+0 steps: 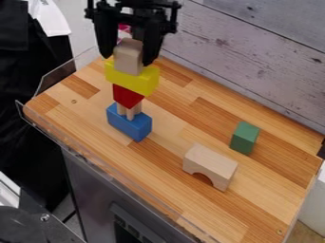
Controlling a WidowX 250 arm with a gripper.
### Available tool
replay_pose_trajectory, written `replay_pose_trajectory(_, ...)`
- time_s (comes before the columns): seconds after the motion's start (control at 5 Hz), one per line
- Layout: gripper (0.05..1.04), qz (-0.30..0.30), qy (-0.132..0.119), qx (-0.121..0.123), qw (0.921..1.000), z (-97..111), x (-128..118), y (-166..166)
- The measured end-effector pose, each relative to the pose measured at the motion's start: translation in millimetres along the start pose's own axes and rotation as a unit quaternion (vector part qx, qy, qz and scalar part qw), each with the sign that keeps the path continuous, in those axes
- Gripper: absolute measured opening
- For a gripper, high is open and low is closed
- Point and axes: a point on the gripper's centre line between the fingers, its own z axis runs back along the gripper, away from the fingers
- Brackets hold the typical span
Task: Put the cube on top of the green cube
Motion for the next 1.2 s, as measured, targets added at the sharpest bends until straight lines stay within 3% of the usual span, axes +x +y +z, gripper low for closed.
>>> replay_pose_trajectory(0.2,0.566,0.01,-0.008,-0.002,0.9999,-0.6,2.9,1.6)
replay_pose_trajectory(0.4,0.566,0.013,-0.005,-0.001,0.9999,-0.7,1.9,1.3)
replay_pose_trajectory(0.6,0.566,0.001,-0.021,0.022,0.9995,16.5,4.2,-11.5)
replay_pose_trajectory(0.8,0.566,-0.041,-0.049,0.031,0.9975,34.6,2.3,-44.6)
replay_pose_trajectory(1.2,0.566,-0.07,-0.032,0.007,0.997,21.1,2.0,-75.3)
